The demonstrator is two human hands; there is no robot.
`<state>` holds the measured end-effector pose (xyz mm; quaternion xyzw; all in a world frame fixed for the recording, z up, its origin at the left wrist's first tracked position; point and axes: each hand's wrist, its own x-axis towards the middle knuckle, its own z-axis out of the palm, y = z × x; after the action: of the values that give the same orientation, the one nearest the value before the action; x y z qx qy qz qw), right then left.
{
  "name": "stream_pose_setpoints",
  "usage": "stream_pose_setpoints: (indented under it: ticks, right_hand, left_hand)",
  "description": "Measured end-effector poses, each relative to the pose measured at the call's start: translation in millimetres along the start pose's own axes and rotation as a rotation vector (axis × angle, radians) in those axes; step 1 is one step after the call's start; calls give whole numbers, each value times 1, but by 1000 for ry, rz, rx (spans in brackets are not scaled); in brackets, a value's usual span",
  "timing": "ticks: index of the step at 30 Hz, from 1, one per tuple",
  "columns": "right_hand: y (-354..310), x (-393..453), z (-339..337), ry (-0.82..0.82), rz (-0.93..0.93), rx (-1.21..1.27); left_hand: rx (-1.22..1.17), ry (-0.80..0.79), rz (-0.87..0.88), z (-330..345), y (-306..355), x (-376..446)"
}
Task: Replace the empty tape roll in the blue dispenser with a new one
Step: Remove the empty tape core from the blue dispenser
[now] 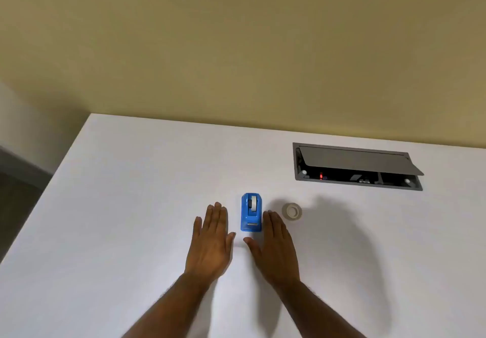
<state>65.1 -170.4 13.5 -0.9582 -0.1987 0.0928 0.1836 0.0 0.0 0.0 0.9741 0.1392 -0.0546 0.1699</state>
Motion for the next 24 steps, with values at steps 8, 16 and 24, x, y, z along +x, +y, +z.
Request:
stream_pose_setpoints:
  ticks: [8, 16, 24]
  right_hand:
    - [2, 6, 15, 70, -9, 4]
    - [-3, 13, 23, 139, 62, 35]
    - [-2, 16, 29, 161, 94, 26]
  left_hand:
    - [48, 44, -4, 19, -10, -2]
    - [48, 76, -16, 20, -10, -3]
    - [47, 83, -17, 24, -12, -1]
